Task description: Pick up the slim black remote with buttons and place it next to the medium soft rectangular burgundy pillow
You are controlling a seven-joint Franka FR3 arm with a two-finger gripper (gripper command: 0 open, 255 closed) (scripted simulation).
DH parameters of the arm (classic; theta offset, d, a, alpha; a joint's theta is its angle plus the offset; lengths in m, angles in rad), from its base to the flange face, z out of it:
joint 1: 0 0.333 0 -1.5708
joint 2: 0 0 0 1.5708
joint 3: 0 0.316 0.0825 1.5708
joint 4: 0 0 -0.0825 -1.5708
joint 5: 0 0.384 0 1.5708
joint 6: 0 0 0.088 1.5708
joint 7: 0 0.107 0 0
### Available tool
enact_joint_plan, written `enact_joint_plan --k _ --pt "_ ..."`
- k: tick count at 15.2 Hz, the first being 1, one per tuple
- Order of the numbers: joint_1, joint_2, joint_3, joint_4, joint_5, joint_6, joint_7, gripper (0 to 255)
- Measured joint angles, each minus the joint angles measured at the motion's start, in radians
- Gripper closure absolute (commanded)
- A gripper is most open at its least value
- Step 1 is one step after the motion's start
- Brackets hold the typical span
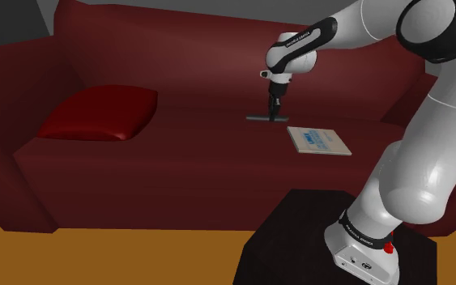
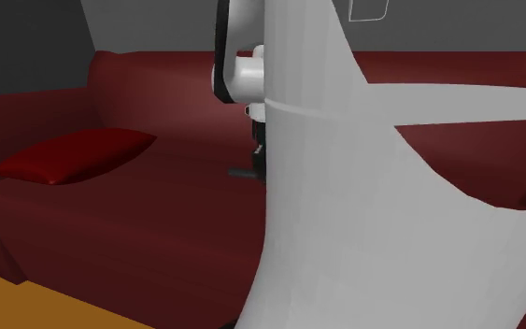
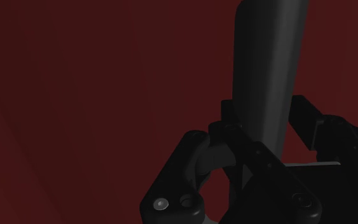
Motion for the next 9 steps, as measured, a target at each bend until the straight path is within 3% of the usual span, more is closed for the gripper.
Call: enact_joint_plan --k 9 --pt "0.006 -0.067 0.001 0.059 -0.043 -0.115 0.037 255"
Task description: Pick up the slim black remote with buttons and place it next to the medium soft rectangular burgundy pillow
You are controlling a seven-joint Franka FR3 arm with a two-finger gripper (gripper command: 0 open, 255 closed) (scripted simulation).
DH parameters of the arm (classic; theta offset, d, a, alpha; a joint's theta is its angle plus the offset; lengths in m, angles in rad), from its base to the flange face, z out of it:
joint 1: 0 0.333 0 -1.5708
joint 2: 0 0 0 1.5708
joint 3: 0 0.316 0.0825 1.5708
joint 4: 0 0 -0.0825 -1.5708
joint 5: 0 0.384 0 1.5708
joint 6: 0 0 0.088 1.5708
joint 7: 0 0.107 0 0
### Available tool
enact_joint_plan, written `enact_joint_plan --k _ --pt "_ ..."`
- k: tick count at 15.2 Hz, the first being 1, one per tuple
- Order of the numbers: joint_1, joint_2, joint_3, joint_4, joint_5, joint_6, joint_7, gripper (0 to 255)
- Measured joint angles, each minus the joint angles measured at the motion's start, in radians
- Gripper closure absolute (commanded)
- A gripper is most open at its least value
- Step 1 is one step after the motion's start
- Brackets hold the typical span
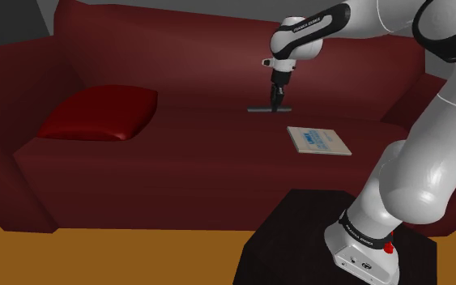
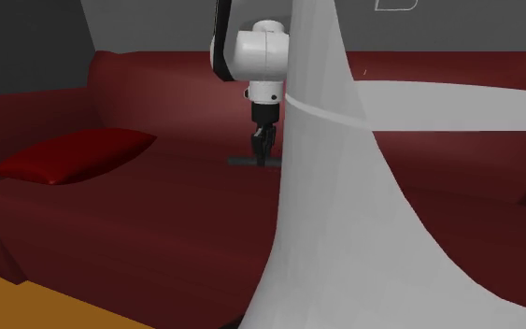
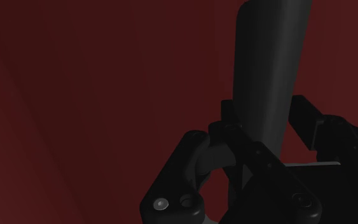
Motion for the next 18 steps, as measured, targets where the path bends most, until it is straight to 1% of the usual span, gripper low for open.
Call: enact_joint_plan --k 13,18 --pt "0.005 -0.055 0.007 0.122 -0.031 -0.168 0.030 255" --pt "0.049 -0.049 0.056 0.140 -0.018 -0.178 0.118 255"
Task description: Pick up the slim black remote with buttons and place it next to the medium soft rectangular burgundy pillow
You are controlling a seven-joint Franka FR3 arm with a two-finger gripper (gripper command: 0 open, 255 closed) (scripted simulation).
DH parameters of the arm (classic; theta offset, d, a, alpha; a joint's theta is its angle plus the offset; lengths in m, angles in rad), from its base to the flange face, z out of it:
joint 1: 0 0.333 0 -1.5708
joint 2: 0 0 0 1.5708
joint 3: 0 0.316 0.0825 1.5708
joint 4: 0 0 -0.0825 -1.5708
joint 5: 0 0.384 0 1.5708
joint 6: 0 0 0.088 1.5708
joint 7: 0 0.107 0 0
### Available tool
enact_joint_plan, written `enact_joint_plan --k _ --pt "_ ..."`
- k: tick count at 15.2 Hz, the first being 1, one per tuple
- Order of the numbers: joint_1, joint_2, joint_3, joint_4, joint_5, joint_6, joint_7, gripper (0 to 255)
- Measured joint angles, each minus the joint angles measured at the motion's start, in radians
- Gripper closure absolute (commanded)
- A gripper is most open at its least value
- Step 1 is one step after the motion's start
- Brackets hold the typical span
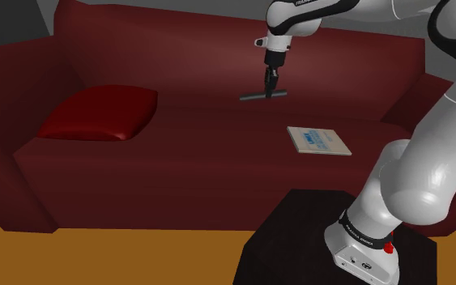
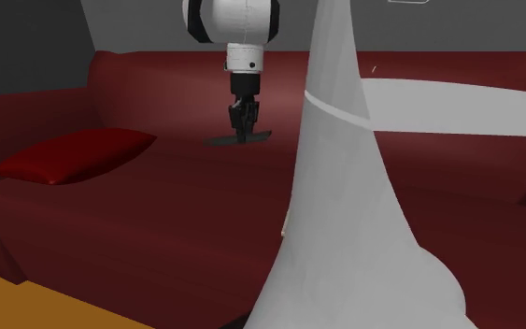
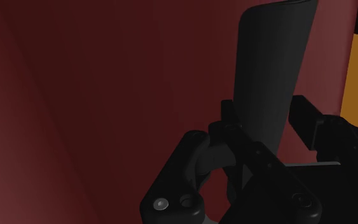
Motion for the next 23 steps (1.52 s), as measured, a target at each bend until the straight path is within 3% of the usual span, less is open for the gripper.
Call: enact_joint_plan --k 10,23 --pt "0.110 0.061 0.114 0.059 0.046 0.007 0.209 255" --pt "0.228 0.303 0.229 0.367 0.124 -0.051 0.435 255"
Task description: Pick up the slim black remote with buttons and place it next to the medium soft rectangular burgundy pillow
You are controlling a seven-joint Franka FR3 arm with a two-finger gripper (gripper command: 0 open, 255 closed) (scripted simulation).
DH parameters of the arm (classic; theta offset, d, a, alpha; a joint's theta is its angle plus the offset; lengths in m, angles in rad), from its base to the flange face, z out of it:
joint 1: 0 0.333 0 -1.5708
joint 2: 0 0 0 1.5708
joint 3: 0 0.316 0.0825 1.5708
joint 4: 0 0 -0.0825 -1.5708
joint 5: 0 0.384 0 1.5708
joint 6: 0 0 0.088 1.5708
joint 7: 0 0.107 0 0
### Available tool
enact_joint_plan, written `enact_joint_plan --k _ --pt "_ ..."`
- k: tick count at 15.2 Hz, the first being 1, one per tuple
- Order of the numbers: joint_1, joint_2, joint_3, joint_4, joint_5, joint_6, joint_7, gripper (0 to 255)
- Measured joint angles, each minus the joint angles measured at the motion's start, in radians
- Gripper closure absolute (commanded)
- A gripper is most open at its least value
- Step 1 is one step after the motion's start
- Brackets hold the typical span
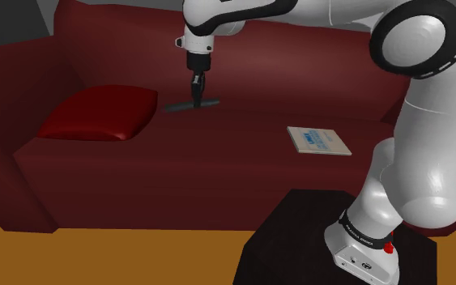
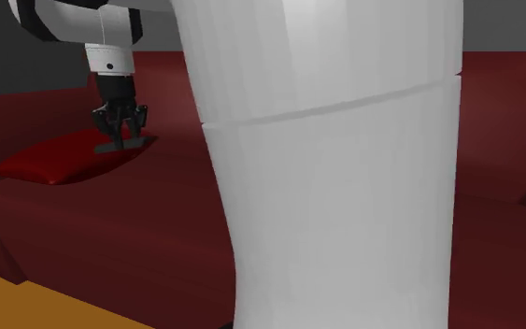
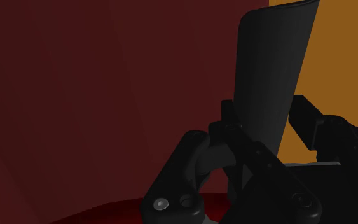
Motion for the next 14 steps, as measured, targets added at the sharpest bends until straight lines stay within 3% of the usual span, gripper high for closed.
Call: enact_joint_plan --k 8,14 --pt "0.051 0.213 0.051 0.315 0.034 -0.093 0.127 255" --pt "0.057 0.241 0.056 0.290 0.039 -0.040 0.129 255"
